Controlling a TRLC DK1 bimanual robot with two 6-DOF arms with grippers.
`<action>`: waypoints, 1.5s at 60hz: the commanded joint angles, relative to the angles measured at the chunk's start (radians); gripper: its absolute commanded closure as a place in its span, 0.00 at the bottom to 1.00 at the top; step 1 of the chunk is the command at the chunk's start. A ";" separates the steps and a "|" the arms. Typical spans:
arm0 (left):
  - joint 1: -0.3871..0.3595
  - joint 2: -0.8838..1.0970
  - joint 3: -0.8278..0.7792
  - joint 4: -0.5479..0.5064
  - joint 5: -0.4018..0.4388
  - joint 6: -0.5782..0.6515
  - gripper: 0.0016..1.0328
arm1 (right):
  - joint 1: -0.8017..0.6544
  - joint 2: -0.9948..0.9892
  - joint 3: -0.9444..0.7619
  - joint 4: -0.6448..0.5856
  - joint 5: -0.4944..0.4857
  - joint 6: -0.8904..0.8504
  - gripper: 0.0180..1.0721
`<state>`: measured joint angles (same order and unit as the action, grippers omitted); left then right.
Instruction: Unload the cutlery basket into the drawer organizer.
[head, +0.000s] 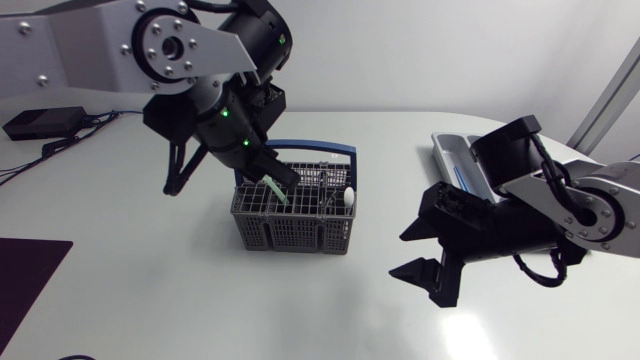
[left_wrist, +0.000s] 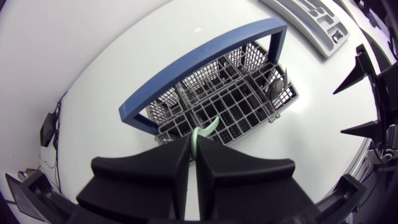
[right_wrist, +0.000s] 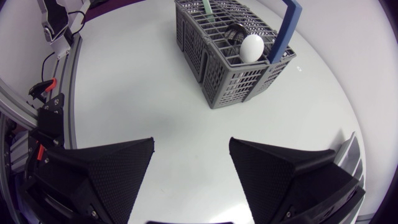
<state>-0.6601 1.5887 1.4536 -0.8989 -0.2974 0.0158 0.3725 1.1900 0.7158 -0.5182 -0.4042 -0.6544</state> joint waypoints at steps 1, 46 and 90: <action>-0.013 -0.055 -0.009 -0.003 -0.016 0.027 0.96 | 0.008 -0.017 -0.022 0.010 -0.001 0.016 0.17; -0.053 -0.196 -0.041 -0.035 0.193 0.009 0.96 | 0.085 -0.236 -0.059 0.098 0.016 0.091 0.17; -0.029 -0.019 -0.015 0.028 0.679 -0.070 0.96 | 0.298 -0.161 -0.030 0.259 0.188 0.144 0.31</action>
<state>-0.6830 1.5463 1.4258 -0.8776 0.3630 -0.0307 0.6445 0.9947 0.6674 -0.2768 -0.2302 -0.5411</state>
